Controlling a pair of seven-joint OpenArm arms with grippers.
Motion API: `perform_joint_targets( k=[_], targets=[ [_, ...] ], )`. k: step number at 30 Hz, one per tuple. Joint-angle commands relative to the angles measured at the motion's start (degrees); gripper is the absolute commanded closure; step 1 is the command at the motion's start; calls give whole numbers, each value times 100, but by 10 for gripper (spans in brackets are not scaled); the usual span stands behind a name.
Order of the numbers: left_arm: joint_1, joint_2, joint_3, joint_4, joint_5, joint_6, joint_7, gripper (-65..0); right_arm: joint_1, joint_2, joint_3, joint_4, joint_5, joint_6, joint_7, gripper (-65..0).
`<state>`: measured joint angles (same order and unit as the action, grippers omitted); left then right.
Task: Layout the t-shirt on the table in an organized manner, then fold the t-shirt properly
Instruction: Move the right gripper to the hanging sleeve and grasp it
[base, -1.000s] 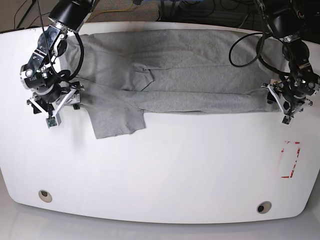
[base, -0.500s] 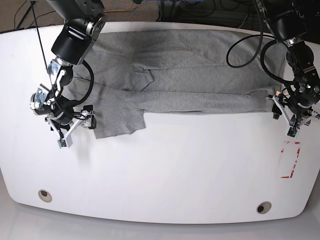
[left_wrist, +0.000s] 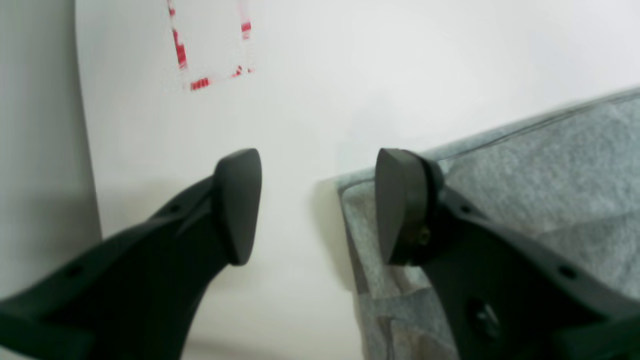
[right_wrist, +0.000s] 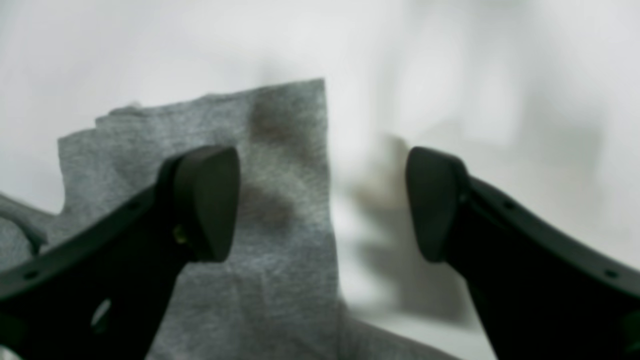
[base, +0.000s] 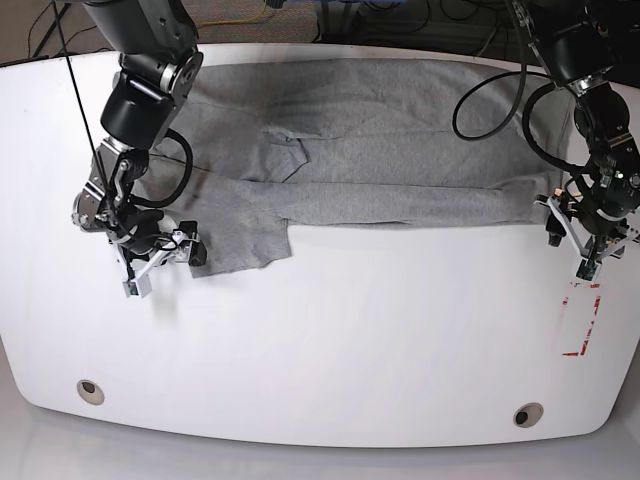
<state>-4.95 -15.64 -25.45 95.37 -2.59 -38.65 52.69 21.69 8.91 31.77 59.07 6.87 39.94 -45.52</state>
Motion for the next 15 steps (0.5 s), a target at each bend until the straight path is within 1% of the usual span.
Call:
perform_joint_targets(
  k=[1,7,10,11,15],
  targets=[
    [-98,-93,-26,111,-36,10,-121,-339,112,28,-8,-4,38,6,-33,-498],
    [-98,-93,-26,93,-36,10,-121,-339,-46,-271,-25,32,29,6,-50,-496],
    [-107,-84,-26,85,-36,10,-121,-339,-90,-341,-25,137,20,6,-77,-496],
    [-107,-84,-26,85,-27,10,-121,-339,-99,-403,-60,155,20,6,-138,-496],
    [-107,-84,-26,76,-27,10,-121,-339,-204,-456,-307,216,38,6,-200,-496]
  ],
)
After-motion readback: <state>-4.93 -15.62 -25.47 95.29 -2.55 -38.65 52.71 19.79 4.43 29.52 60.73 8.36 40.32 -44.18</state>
